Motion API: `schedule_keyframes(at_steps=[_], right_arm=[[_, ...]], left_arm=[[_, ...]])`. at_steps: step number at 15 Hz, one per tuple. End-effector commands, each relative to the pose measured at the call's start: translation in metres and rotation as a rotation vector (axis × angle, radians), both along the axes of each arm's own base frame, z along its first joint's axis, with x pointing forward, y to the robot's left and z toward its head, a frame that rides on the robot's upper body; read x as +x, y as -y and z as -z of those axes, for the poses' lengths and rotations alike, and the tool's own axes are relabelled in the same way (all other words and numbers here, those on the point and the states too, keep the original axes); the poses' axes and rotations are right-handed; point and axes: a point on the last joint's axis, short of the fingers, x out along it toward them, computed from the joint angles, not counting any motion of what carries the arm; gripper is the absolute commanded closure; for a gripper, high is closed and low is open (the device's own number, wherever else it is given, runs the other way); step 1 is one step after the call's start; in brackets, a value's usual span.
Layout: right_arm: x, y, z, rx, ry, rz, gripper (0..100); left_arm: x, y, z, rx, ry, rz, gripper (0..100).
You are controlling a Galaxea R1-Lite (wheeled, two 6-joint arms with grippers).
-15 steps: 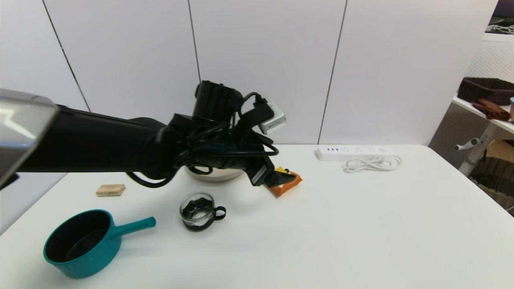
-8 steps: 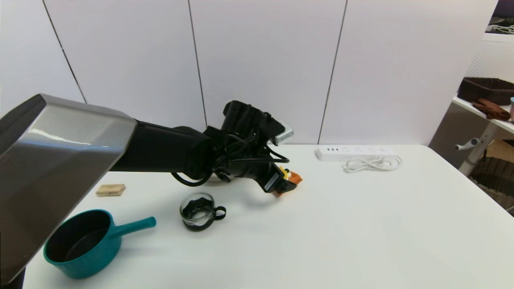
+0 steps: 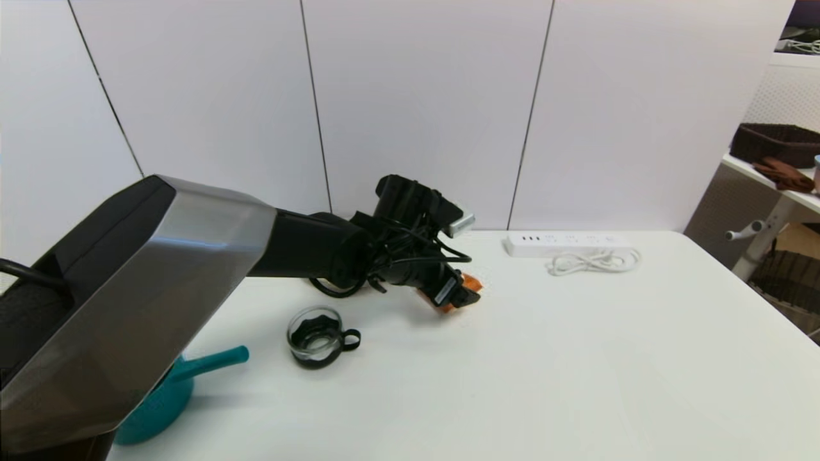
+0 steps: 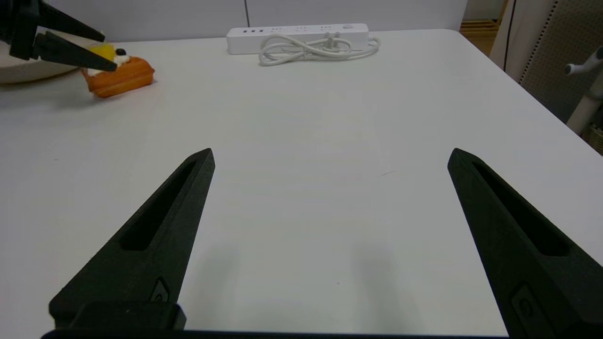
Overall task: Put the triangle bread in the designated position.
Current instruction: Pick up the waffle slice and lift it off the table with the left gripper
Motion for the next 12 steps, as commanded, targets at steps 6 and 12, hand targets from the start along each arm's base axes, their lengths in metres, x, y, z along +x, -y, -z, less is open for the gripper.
schedule_keyframes(at_steps=[6, 12], right_arm=[[0.000, 0.000, 0.000, 0.000, -0.002, -0.001, 0], [0.000, 0.000, 0.000, 0.000, -0.002, -0.001, 0]], left_arm=[[0.015, -0.010, 0.017, 0.022, -0.026, -0.037, 0], [0.018, -0.009, 0.029, 0.039, -0.046, -0.037, 0]])
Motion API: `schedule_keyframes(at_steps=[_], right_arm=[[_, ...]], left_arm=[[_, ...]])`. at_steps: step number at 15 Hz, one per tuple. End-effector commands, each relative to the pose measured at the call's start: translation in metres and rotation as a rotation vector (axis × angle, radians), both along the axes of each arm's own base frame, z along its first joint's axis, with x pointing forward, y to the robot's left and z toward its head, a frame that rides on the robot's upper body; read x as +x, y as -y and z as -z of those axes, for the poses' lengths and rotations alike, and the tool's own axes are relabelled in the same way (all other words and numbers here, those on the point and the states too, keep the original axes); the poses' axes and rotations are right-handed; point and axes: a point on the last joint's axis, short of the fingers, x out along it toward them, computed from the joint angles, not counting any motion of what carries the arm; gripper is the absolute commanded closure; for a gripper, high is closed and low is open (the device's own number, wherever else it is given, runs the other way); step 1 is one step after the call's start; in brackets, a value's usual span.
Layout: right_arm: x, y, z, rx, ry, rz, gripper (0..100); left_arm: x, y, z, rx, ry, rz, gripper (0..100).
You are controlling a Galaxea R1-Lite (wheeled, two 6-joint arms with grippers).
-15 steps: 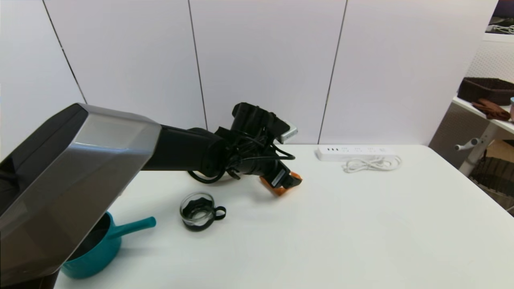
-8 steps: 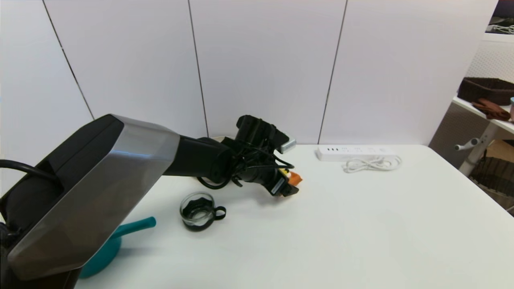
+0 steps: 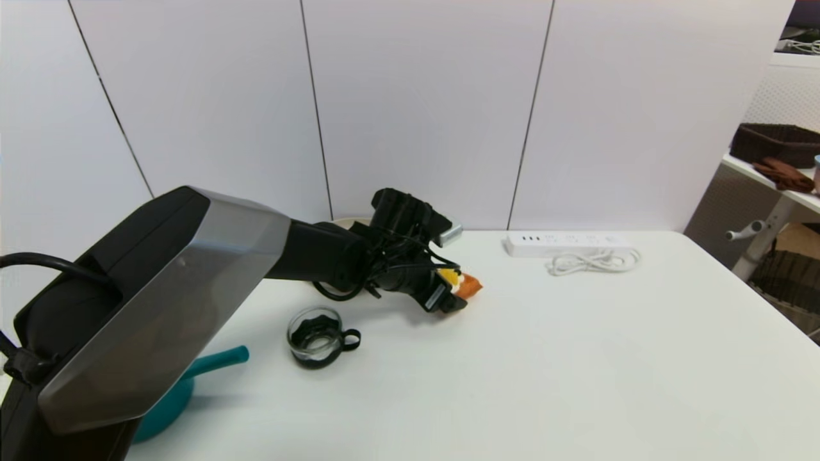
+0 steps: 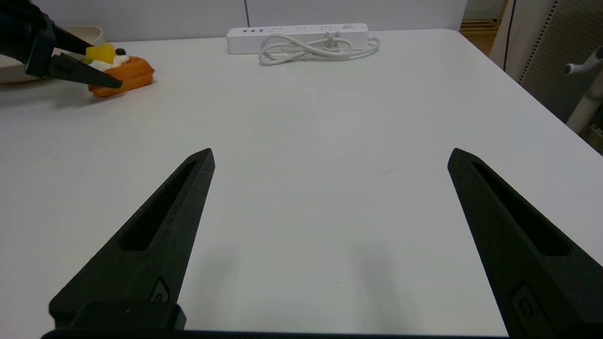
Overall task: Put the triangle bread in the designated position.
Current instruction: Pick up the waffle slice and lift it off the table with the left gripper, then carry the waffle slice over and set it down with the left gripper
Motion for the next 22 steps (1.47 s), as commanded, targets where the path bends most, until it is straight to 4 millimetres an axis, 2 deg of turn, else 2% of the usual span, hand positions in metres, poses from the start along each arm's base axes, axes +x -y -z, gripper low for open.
schedule_keyframes(at_steps=[1, 4, 7, 9, 12, 15, 17, 18, 19, 20, 22], right_arm=[[0.000, 0.000, 0.000, 0.000, 0.000, 0.001, 0], [0.000, 0.000, 0.000, 0.000, 0.000, -0.001, 0], [0.000, 0.000, 0.000, 0.000, 0.000, 0.001, 0], [0.000, 0.000, 0.000, 0.000, -0.001, -0.001, 0], [0.000, 0.000, 0.000, 0.000, 0.000, -0.001, 0], [0.000, 0.000, 0.000, 0.000, -0.001, -0.001, 0], [0.000, 0.000, 0.000, 0.000, 0.000, -0.001, 0], [0.000, 0.000, 0.000, 0.000, 0.000, -0.001, 0], [0.000, 0.000, 0.000, 0.000, 0.000, -0.001, 0], [0.000, 0.000, 0.000, 0.000, 0.000, 0.001, 0], [0.000, 0.000, 0.000, 0.000, -0.001, -0.001, 0]], left_arm=[[0.001, 0.001, 0.007, 0.012, -0.013, 0.003, 100], [0.001, 0.001, 0.009, 0.013, -0.016, 0.004, 100], [0.000, 0.000, 0.000, -0.001, 0.001, 0.003, 100], [-0.002, 0.000, -0.019, -0.030, 0.039, 0.005, 100], [-0.005, -0.005, -0.066, -0.105, 0.138, 0.000, 100], [-0.013, -0.043, -0.124, -0.159, 0.249, -0.073, 100], [-0.023, -0.084, -0.159, -0.135, 0.301, -0.202, 100], [-0.033, -0.114, -0.177, -0.110, 0.321, -0.296, 100], [-0.038, -0.134, -0.184, -0.094, 0.322, -0.351, 100], [-0.051, -0.167, -0.191, -0.072, 0.310, -0.432, 100], [-0.073, -0.217, -0.192, -0.050, 0.300, -0.562, 100]])
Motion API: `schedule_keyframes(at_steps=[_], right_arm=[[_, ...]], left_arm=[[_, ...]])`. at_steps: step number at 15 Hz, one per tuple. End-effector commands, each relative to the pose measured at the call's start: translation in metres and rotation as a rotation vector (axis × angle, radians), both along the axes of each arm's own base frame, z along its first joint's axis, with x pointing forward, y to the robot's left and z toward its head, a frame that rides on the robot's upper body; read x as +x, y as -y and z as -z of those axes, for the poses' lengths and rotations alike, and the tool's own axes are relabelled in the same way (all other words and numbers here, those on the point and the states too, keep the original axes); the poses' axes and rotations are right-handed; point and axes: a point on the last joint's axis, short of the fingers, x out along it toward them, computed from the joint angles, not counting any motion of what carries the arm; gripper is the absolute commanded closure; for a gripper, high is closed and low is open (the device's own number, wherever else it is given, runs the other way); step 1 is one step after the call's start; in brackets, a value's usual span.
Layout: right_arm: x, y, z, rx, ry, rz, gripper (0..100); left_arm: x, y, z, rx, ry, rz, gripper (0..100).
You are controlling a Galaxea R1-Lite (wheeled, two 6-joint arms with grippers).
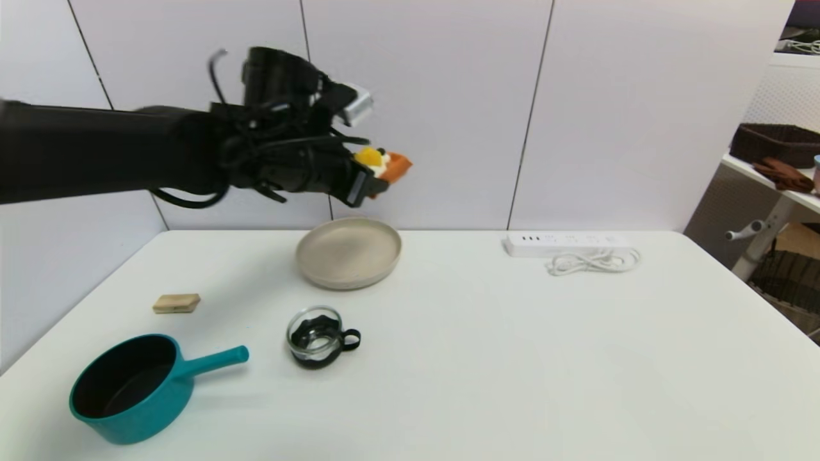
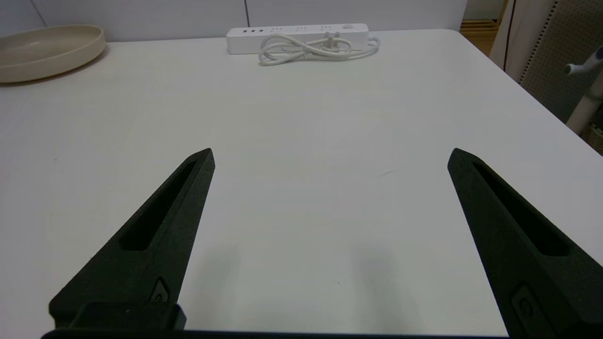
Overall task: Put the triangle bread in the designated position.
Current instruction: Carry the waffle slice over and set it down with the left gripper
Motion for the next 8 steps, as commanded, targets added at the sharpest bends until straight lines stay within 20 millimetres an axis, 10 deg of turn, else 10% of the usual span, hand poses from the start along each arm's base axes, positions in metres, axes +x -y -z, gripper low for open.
schedule_keyframes(at_steps=[1, 8], right_arm=[[0.000, 0.000, 0.000, 0.000, -0.001, 0.001, 0], [0.000, 0.000, 0.000, 0.000, 0.001, -0.001, 0]], left_arm=[[-0.065, -0.129, -0.032, -0.001, 0.011, -0.340, 100], [-0.163, -0.240, 0.022, -0.004, -0.131, -0.845, 100]])
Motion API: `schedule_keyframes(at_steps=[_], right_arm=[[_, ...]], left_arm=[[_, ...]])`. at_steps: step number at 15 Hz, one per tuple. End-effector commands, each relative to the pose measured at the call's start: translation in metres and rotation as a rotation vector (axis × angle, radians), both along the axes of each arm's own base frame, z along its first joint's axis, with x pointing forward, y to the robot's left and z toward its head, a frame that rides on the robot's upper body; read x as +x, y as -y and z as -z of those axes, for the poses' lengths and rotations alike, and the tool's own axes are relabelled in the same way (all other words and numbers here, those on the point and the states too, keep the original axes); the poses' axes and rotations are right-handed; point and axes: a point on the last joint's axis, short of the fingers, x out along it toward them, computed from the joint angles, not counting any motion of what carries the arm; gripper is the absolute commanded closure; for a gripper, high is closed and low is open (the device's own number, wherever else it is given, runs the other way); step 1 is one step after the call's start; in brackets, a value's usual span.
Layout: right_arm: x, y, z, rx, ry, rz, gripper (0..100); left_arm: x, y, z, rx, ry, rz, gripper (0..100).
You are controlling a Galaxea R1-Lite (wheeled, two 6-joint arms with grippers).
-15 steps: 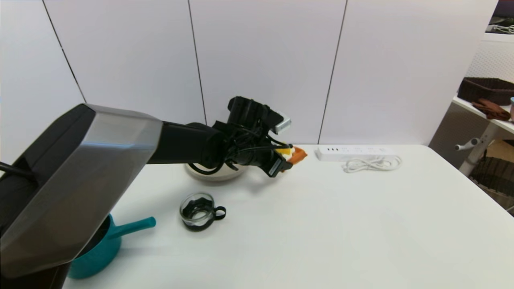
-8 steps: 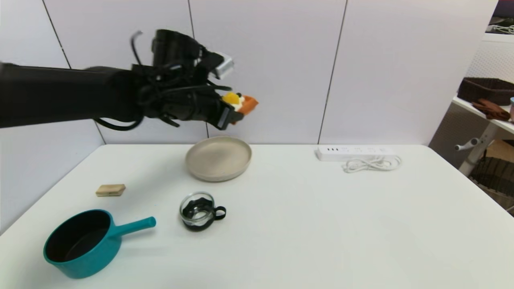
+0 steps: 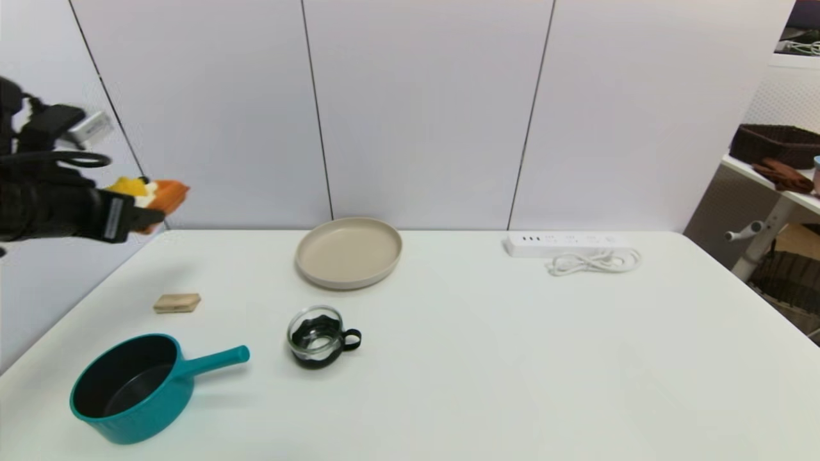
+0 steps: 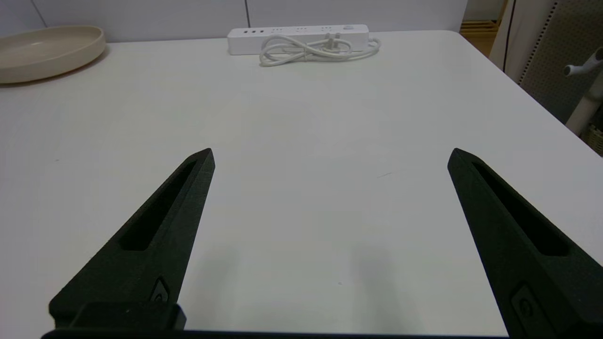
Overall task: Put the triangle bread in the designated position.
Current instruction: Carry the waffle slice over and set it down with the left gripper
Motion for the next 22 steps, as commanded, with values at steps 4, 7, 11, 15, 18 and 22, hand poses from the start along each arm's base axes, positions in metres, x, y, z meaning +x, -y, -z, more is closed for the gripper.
schedule_keyframes(at_steps=[4, 7, 11, 15, 18, 22], right_arm=[[0.000, 0.000, 0.000, 0.000, -0.002, -0.001, 0], [0.000, 0.000, 0.000, 0.000, -0.002, -0.001, 0], [0.000, 0.000, 0.000, 0.000, 0.000, 0.001, 0], [0.000, 0.000, 0.000, 0.000, -0.001, -0.001, 0], [0.000, 0.000, 0.000, 0.000, -0.002, -0.001, 0], [0.000, 0.000, 0.000, 0.000, -0.001, -0.001, 0]], left_arm=[[-0.074, -0.057, 0.041, -0.036, -0.101, -0.346, 100], [-0.067, -0.063, 0.068, -0.093, -0.204, -0.374, 100], [-0.062, -0.066, 0.101, -0.144, -0.342, -0.382, 100], [-0.058, -0.071, 0.118, -0.172, -0.415, -0.393, 100], [-0.053, -0.073, 0.122, -0.172, -0.410, -0.392, 100], [-0.051, -0.076, 0.123, -0.168, -0.391, -0.401, 0]])
